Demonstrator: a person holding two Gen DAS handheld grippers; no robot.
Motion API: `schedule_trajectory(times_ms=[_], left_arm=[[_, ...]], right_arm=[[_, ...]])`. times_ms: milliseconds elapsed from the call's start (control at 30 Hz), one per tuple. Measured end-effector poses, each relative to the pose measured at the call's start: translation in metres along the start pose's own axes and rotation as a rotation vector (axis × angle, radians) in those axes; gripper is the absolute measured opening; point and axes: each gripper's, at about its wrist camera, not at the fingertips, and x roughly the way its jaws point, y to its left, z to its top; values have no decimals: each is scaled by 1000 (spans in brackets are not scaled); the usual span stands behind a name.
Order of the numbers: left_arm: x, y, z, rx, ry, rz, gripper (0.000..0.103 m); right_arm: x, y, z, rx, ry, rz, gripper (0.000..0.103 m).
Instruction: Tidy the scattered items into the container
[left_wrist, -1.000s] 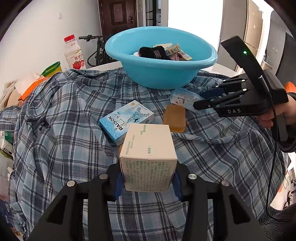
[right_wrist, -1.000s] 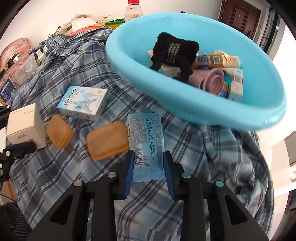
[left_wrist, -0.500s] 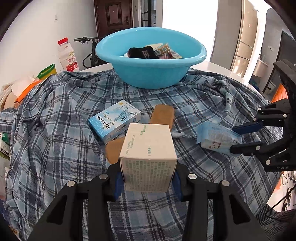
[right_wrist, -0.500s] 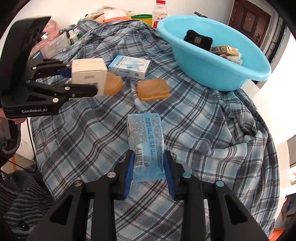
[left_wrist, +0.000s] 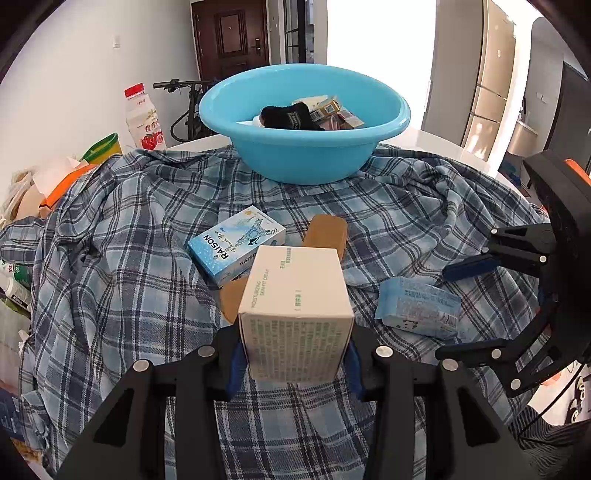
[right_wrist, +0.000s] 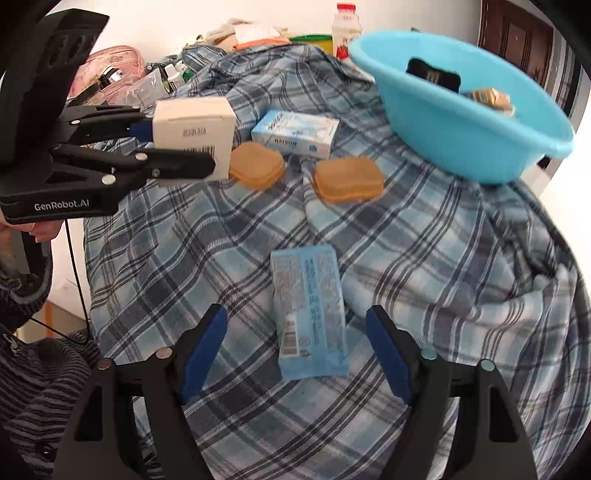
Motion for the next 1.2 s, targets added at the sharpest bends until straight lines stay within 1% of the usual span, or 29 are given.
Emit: schedule_trajectory(times_ms=[267,300,333,367,400,533,733,900,967,1067,1133,1200], left_arm=[[4,-7,-5,22,15,-14,45],[4,-6,-5,19,16,-13,45],[4,-6,-5,15,17,-11,45],[5,-5,-5,9,18,-10,45],[5,-4,-5,1,19,-12,45],[4,-1,-5,-11,20,-27,45],[5,-4,-6,-2,22,-35,45],[5,-5,-8,-4,24,-32,45],[5,-4,-8,-9,21,-30,45],[5,-5,-7,-9,14,-19,45],[4,-6,-6,-2,7,0,45],[3,-8,-6,3,-6,23,45]], right_arm=[[7,-10,8,38,-12,1,77],[6,-10,7,31,-15,-8,58],[7,-8,7,15,-12,-25,22],[8,-6,7,-3,-7,-43,20],[8,-5,8,-12,-3,-46,19],[4,-8,9,20,17,14,19],[2,-4,4,22,21,-1,19],[-5,-2,4,26,5,-2,19],[-9,-1,5,32,-15,-4,19],[-20,-1,6,59,-72,-27,19],[-28,0,5,83,-119,-51,19],[-38,3,3,109,-177,-103,19]])
